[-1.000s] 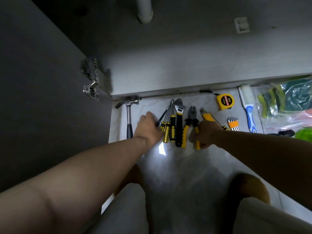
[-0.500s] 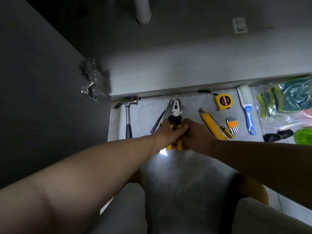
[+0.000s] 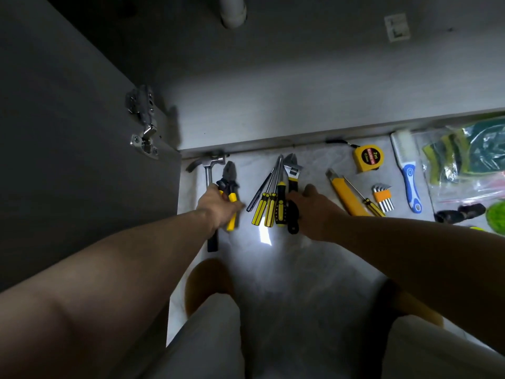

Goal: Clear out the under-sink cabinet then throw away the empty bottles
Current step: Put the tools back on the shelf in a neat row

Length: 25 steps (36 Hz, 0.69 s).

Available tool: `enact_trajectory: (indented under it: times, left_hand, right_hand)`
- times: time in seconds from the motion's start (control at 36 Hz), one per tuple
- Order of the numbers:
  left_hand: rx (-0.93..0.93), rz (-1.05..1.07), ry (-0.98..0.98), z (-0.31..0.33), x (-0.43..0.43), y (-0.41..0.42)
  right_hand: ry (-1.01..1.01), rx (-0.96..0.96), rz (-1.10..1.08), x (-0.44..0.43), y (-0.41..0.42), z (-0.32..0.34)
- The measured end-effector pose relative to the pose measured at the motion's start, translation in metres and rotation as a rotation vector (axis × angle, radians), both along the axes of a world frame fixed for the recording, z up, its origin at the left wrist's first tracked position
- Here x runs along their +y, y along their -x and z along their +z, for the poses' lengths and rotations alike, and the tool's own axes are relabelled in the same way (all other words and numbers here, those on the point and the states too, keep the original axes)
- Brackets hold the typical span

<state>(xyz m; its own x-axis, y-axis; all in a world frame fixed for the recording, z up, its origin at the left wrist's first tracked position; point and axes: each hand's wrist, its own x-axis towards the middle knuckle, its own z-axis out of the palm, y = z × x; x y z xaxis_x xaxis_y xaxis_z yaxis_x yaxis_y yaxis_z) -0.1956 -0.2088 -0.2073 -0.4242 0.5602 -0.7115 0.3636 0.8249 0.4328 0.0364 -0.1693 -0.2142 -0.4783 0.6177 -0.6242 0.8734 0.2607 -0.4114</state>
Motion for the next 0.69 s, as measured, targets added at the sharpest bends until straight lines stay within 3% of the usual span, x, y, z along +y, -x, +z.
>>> enact_trajectory:
  times: [0.14, 0.39, 0.53, 0.61, 0.69]
  left_hand:
    - [0.129, -0.054, 0.043, 0.0, 0.003, 0.002]
    - [0.335, -0.197, 0.084, 0.008, -0.003, -0.016]
    - [0.618, -0.446, -0.023, 0.017, 0.001, -0.035]
    - [0.486, -0.63, -0.136, 0.02, 0.008, -0.045]
    - [0.256, -0.663, -0.05, 0.019, 0.01, -0.058]
  right_hand:
    - [-0.109, -0.106, 0.097, 0.007, 0.004, 0.0]
    - [-0.089, -0.324, 0.149, 0.002, -0.018, 0.005]
    - [-0.062, -0.254, -0.087, 0.003, -0.024, 0.007]
    - [-0.018, -0.183, -0.287, 0.007, -0.032, 0.007]
    - [0.044, -0.214, -0.259, 0.013, -0.039, 0.01]
